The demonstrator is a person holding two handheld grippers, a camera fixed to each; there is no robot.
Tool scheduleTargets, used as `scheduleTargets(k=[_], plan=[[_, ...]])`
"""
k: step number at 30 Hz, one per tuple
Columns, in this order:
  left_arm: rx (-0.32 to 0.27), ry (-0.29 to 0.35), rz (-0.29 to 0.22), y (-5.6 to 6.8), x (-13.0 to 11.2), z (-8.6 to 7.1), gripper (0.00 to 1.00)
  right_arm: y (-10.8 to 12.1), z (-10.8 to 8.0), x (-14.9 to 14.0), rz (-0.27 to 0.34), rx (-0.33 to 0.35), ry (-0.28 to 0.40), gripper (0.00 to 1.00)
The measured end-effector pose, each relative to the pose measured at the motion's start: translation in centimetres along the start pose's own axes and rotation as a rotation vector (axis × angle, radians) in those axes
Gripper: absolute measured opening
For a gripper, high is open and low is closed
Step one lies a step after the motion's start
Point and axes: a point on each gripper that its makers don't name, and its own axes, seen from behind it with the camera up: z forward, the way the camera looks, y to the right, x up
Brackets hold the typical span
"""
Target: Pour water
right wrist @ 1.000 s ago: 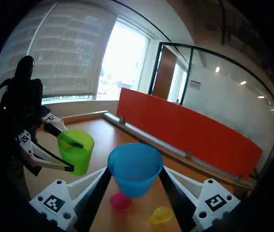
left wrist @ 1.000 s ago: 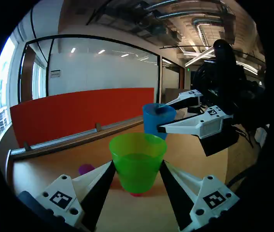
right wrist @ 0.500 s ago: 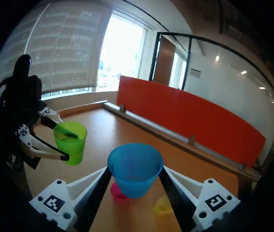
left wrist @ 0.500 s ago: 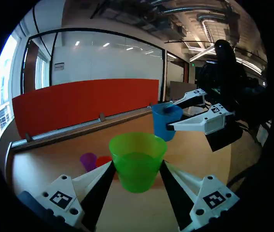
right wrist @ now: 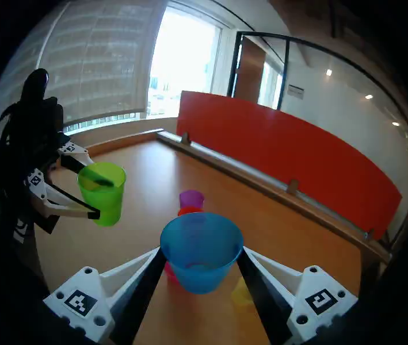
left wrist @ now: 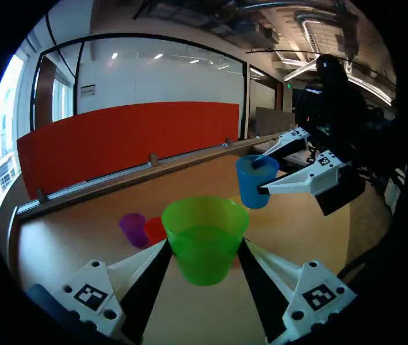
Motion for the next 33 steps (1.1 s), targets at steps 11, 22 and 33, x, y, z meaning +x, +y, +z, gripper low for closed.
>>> scheduleTargets(k=[11, 22, 33], plan=[[-0.010, -0.062, 0.013, -0.6, -3.1, 1.5, 0.80, 0.4, 1.5, -4.4, 0.000, 0.030, -0.088, 0.90], [-0.010, -0.103, 0.017, -1.4, -5.7, 3.5, 0.80, 0.1, 3.4, -7.9, 0.030, 0.057, -0.154, 0.90], [-0.011, -0.144, 0.008, -2.0, -8.5, 5.4, 0.80, -0.5, 4.8, -10.7, 0.051, 0.081, -0.210, 0.90]])
